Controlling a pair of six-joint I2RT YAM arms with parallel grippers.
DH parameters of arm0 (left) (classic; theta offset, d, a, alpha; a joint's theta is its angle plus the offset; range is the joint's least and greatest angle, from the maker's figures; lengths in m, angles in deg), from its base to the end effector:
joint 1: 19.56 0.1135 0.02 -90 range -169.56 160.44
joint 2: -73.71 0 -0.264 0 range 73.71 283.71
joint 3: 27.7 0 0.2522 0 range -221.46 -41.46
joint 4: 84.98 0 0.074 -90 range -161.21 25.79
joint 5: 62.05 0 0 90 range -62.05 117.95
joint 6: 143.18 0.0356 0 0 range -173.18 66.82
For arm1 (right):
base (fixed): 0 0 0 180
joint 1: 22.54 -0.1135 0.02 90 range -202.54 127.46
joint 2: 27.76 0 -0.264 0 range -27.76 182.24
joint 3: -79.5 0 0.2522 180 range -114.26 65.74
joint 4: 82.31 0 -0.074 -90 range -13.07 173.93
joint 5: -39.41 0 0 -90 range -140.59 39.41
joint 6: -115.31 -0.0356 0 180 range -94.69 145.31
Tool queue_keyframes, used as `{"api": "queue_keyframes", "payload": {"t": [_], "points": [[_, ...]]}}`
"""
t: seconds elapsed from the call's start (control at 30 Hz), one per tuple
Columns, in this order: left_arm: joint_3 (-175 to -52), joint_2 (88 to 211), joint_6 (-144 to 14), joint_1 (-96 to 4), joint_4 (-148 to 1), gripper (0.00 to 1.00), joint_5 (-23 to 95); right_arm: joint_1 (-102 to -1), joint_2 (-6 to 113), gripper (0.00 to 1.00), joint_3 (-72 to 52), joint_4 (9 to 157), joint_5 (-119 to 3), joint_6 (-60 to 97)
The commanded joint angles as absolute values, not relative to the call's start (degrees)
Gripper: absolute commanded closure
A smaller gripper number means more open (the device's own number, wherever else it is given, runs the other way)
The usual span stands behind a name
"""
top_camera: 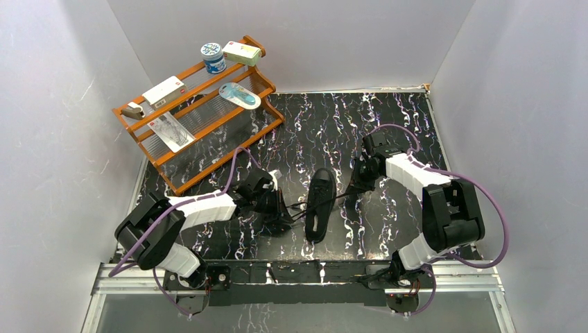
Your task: Tie the shoes
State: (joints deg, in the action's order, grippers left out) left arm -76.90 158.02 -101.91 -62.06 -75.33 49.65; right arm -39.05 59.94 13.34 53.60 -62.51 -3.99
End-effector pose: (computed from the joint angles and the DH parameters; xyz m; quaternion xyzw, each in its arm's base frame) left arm 0.1947 -0.1963 0.1557 0.0230 0.9092 -0.3915 0.1400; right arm 0.2749 0.0892 0.1856 0.0865 0.9686 0.1752 0.1539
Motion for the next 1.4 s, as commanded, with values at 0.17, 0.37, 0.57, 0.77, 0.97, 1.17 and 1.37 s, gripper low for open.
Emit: {"api": "queue_keyframes", "payload": {"t": [0.17,0.37,0.57,0.77,0.97,1.17,1.37], "points": [[-85.35,162.15,-90.41,-61.80,-58.07,0.91,49.80,-38.18,60.01,1.00,10.87,57.47,-75.10,3.57],[-89.72,156.21,-85.89,-61.82,-47.95,0.60,40.75,-38.14,57.33,0.72,9.13,51.80,-75.06,7.22],[-88.06,148.26,-86.93,-61.81,-51.72,0.47,49.89,-38.18,54.20,0.44,5.76,46.74,-72.76,10.54],[-83.75,149.93,-96.04,-61.84,-75.52,0.43,62.59,-38.17,54.18,0.40,5.48,47.79,-76.63,9.63],[-88.45,160.36,-96.92,-61.97,-81.00,0.44,65.77,-38.17,54.04,0.39,5.44,46.85,-79.05,9.51],[-92.98,167.50,-98.27,-64.22,-83.85,0.51,67.75,-38.11,53.01,0.39,7.30,47.17,-78.94,10.48],[-95.43,169.64,-98.95,-66.76,-83.38,0.61,65.82,-38.17,53.38,0.39,7.71,47.58,-80.13,10.97]]}}
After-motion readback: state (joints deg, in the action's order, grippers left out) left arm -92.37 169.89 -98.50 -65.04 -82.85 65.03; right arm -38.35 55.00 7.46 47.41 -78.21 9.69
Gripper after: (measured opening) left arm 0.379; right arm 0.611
